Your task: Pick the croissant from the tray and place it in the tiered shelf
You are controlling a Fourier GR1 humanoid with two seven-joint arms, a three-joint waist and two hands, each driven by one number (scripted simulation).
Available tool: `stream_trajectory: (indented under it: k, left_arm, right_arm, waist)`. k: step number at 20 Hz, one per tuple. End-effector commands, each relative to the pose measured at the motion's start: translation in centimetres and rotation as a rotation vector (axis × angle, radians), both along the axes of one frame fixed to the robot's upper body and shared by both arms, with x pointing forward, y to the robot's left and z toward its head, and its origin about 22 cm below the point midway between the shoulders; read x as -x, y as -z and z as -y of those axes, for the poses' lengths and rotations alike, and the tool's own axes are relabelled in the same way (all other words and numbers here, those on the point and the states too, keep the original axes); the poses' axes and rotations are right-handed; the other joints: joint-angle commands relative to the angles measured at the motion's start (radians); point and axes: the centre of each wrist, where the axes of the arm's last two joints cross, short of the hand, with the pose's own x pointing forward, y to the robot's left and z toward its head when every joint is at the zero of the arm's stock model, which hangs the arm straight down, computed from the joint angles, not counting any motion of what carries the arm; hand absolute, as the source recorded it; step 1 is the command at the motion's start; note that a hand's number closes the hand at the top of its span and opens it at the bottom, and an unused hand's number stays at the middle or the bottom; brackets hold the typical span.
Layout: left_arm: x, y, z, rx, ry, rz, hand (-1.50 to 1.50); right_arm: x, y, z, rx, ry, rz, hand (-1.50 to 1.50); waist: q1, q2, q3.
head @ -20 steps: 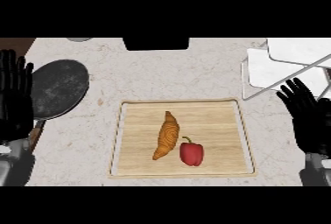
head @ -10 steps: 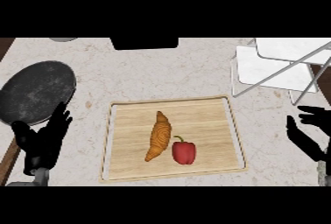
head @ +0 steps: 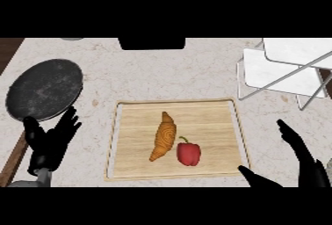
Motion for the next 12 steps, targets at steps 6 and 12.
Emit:
stream_trajectory:
  k: [6, 12]
  left_arm:
    - [-0.2, 0.8, 1.2, 0.007, 0.029, -0.042, 0.00]
    - [-1.3, -0.1, 1.7, 0.011, 0.070, -0.025, 0.00]
  right_arm:
    - [2.2, -5.4, -6.1, 0.096, -0.065, -0.221, -1.50]
    - [-1.3, -5.8, -9.6, 0.142, 0.078, -0.300, -1.50]
  waist:
    - [0.036, 0.006, -0.002]
    - [0.054, 0.009, -0.003]
